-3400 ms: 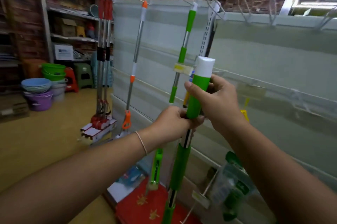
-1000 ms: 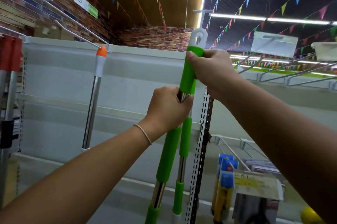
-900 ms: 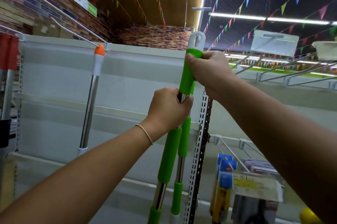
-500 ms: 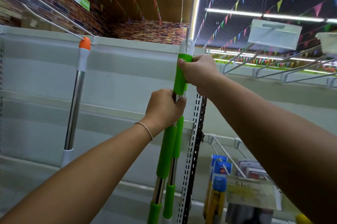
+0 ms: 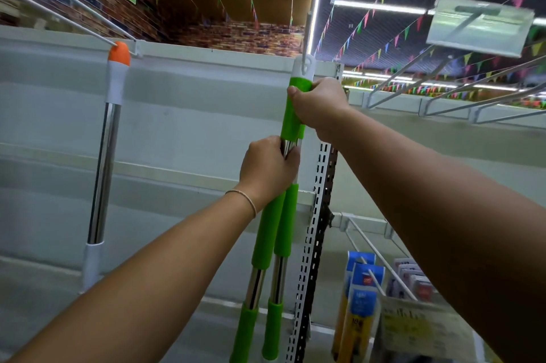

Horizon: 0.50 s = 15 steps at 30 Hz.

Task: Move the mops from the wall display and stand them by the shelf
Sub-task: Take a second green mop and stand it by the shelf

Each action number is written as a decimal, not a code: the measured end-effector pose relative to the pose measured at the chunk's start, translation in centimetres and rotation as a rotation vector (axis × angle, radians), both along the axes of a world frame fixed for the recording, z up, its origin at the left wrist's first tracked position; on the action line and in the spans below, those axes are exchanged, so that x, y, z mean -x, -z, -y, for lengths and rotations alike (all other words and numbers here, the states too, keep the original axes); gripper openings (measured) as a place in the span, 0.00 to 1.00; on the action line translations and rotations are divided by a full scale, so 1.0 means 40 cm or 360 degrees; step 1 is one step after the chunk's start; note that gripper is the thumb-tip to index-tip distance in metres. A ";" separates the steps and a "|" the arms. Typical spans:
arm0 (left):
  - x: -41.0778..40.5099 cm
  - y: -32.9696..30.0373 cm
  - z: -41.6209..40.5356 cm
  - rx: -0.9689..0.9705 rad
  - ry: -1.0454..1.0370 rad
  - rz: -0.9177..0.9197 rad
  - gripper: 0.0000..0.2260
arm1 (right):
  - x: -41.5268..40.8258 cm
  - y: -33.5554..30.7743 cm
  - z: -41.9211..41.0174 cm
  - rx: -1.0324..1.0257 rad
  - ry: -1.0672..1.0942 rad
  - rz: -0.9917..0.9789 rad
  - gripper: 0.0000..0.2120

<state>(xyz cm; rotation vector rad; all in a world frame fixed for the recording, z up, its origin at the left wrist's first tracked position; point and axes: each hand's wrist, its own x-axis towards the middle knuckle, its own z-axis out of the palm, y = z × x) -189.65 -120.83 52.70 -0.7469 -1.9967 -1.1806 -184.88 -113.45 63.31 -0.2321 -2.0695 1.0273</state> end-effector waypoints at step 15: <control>0.014 0.029 -0.027 0.0014 -0.0013 -0.0050 0.12 | 0.018 0.005 -0.016 -0.0044 0.0179 0.0014 0.21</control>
